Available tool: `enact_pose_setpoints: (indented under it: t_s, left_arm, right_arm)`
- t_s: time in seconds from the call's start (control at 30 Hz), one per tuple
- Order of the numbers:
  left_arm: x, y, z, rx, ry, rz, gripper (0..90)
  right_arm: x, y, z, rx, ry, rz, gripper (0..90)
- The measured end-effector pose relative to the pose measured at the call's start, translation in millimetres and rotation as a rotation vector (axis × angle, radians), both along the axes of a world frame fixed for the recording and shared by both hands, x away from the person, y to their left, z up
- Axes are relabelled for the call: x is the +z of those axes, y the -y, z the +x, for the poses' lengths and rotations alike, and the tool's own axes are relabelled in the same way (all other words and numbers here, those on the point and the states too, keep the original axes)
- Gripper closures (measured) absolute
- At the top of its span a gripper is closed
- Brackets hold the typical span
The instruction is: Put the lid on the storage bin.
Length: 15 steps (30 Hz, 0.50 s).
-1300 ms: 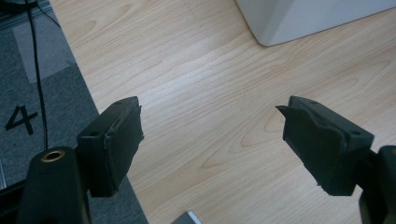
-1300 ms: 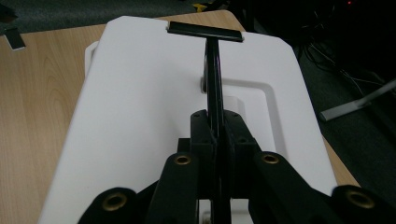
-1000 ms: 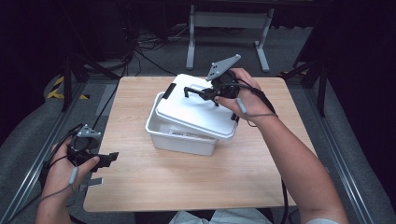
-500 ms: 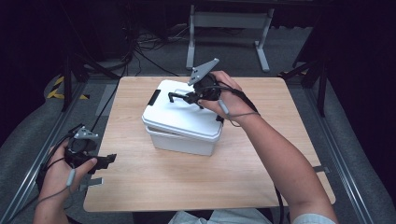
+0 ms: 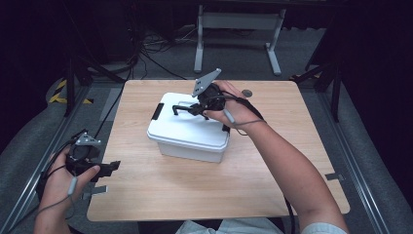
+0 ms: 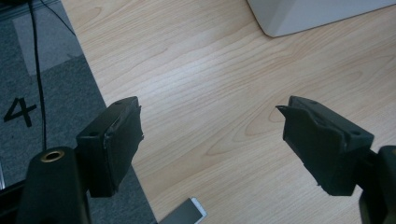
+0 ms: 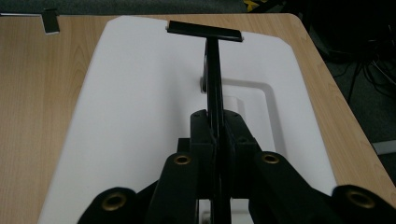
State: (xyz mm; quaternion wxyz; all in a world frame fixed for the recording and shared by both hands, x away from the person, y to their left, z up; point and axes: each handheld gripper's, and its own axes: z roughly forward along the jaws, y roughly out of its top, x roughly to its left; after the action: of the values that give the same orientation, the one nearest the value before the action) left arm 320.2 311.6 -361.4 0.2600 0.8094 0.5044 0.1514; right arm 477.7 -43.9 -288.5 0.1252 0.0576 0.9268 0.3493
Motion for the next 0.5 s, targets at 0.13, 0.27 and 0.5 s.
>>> enact_pose_setpoints:
  t_s: [0.13,0.27,0.5]
  left_arm:
    - [0.3,0.9,0.2,-0.004,-0.002,-0.001,20.3]
    - [0.6,1.0,0.8,-0.009,-0.002,0.003,20.3]
    - [-0.3,2.0,0.9,-0.003,0.000,0.002,20.3]
  right_arm:
    - [-4.0,3.2,4.1,-0.006,0.002,-0.016,84.4]
    - [-7.7,5.5,7.9,-0.008,0.011,-0.020,83.5]
    - [-14.0,4.5,15.5,-0.023,0.028,-0.045,81.7]
